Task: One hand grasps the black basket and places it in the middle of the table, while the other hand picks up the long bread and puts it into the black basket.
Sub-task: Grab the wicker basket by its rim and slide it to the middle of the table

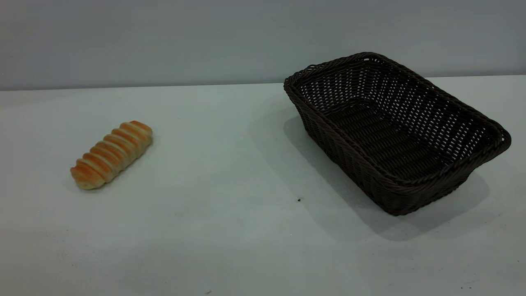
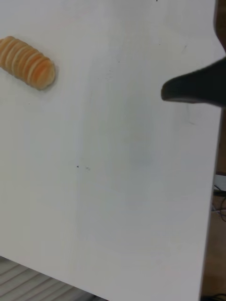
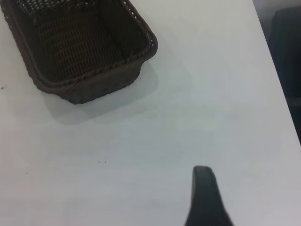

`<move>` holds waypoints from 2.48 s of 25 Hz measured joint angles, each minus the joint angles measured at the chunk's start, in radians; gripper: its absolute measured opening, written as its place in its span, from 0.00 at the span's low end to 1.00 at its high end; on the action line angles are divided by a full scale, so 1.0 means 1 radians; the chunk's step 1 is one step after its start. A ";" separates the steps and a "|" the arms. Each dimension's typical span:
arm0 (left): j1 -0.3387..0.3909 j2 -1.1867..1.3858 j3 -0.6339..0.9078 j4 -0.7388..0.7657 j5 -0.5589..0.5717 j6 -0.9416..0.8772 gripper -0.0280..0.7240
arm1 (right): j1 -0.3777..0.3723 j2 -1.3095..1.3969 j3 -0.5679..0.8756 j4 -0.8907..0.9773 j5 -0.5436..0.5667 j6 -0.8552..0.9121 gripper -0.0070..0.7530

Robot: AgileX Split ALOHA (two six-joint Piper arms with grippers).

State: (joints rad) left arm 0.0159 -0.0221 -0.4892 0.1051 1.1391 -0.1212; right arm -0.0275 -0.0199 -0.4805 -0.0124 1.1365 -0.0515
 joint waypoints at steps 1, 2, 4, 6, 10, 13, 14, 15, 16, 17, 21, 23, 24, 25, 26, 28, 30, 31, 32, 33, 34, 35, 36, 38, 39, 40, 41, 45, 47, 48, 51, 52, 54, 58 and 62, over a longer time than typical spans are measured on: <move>0.000 0.000 0.000 0.000 0.000 0.000 0.68 | 0.000 0.000 0.000 0.000 0.000 0.000 0.68; 0.000 0.000 0.000 0.000 0.000 0.001 0.68 | 0.000 0.000 0.000 0.000 0.000 0.000 0.68; 0.000 0.000 0.000 0.000 0.000 0.001 0.68 | 0.000 0.000 0.000 0.000 0.000 0.000 0.68; 0.000 0.000 0.000 0.000 0.000 0.001 0.68 | 0.000 0.000 0.000 0.000 0.000 0.000 0.68; 0.000 0.000 0.000 0.000 0.000 0.001 0.68 | 0.000 0.000 0.000 0.000 0.000 0.000 0.68; 0.000 0.000 0.000 0.000 0.000 0.001 0.68 | 0.000 0.000 0.000 0.000 0.000 0.000 0.68; 0.000 0.000 0.000 0.000 0.000 0.001 0.68 | 0.000 0.000 0.000 0.000 0.000 0.000 0.68; 0.000 0.000 0.000 0.000 0.000 0.001 0.68 | 0.000 0.000 0.000 0.000 0.000 0.000 0.68; 0.000 0.000 0.000 0.000 0.000 0.001 0.68 | 0.000 0.000 0.000 0.000 0.000 0.000 0.68; 0.000 0.000 0.000 0.000 0.000 0.001 0.68 | 0.000 0.000 0.000 0.000 0.000 0.000 0.68; 0.000 0.000 0.000 0.000 0.000 0.001 0.68 | 0.000 0.000 0.000 0.000 0.000 0.000 0.68; 0.000 0.000 0.000 0.000 0.000 0.001 0.68 | 0.000 0.000 0.000 0.000 0.000 0.000 0.68; 0.000 0.000 0.000 0.000 0.000 0.001 0.68 | 0.000 0.000 0.000 0.000 0.000 0.000 0.68; 0.000 0.000 0.000 0.000 0.000 0.001 0.68 | 0.000 0.000 0.000 0.000 0.000 0.000 0.68; 0.000 0.000 0.000 0.000 0.000 0.001 0.68 | 0.000 0.000 0.000 0.000 0.000 0.000 0.68; 0.000 0.000 0.000 0.000 0.000 0.001 0.68 | 0.000 0.000 0.000 0.000 0.000 0.000 0.68; 0.000 0.000 0.000 0.000 0.000 0.001 0.68 | 0.000 0.000 0.000 0.000 0.000 0.000 0.68; 0.000 0.000 0.000 0.000 0.000 0.001 0.68 | 0.000 0.000 0.000 0.000 0.000 0.000 0.68; 0.000 0.000 0.000 0.000 0.000 0.001 0.68 | 0.000 0.000 0.000 0.000 0.000 0.000 0.68; 0.000 0.000 0.000 0.000 0.000 0.001 0.68 | 0.000 0.000 0.000 0.000 0.000 0.000 0.68; 0.000 0.000 0.000 0.000 0.000 0.001 0.68 | 0.000 0.000 0.000 0.000 0.000 0.000 0.68; 0.000 0.000 0.000 0.000 0.000 0.001 0.68 | 0.000 0.000 0.000 0.000 0.000 0.000 0.68; 0.000 0.000 0.000 0.000 0.000 0.001 0.68 | 0.000 0.000 0.000 0.000 0.000 0.000 0.68; 0.000 0.000 0.000 0.000 0.000 0.001 0.68 | 0.000 0.000 0.000 0.000 0.000 0.000 0.68; 0.000 0.000 0.000 0.000 0.000 0.000 0.68 | 0.000 0.000 0.000 0.000 0.000 0.000 0.68; 0.000 0.000 0.000 0.000 0.000 0.000 0.68 | 0.000 0.000 0.000 0.000 0.000 0.000 0.68; 0.000 0.000 0.000 0.000 -0.001 0.000 0.68 | 0.000 0.000 0.000 0.000 0.000 0.000 0.68; 0.000 0.000 0.000 0.000 -0.001 0.000 0.68 | 0.000 0.000 0.000 0.000 0.000 0.000 0.68; 0.000 0.000 0.000 0.000 -0.001 0.000 0.68 | 0.000 0.000 0.000 0.000 0.000 0.000 0.68; 0.000 0.000 0.000 0.000 -0.001 0.000 0.68 | 0.000 0.000 0.000 0.000 0.000 0.000 0.68; 0.000 0.000 0.000 0.000 -0.001 0.000 0.68 | 0.000 0.000 0.000 0.000 0.000 0.000 0.68; 0.000 0.000 0.000 0.000 -0.001 0.000 0.68 | 0.000 0.000 0.000 0.000 0.000 0.000 0.68; 0.000 0.000 0.000 0.000 -0.002 0.000 0.68 | 0.000 0.000 0.000 0.000 0.000 0.000 0.68; 0.000 0.000 0.000 0.016 -0.013 0.000 0.68 | 0.000 0.000 0.000 0.000 0.000 0.000 0.68; 0.000 0.000 -0.008 0.026 -0.081 0.005 0.68 | 0.000 0.000 0.000 0.000 0.000 0.000 0.68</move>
State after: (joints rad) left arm 0.0159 -0.0221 -0.4975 0.1316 1.0578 -0.1163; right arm -0.0275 -0.0199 -0.4805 -0.0124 1.1365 -0.0515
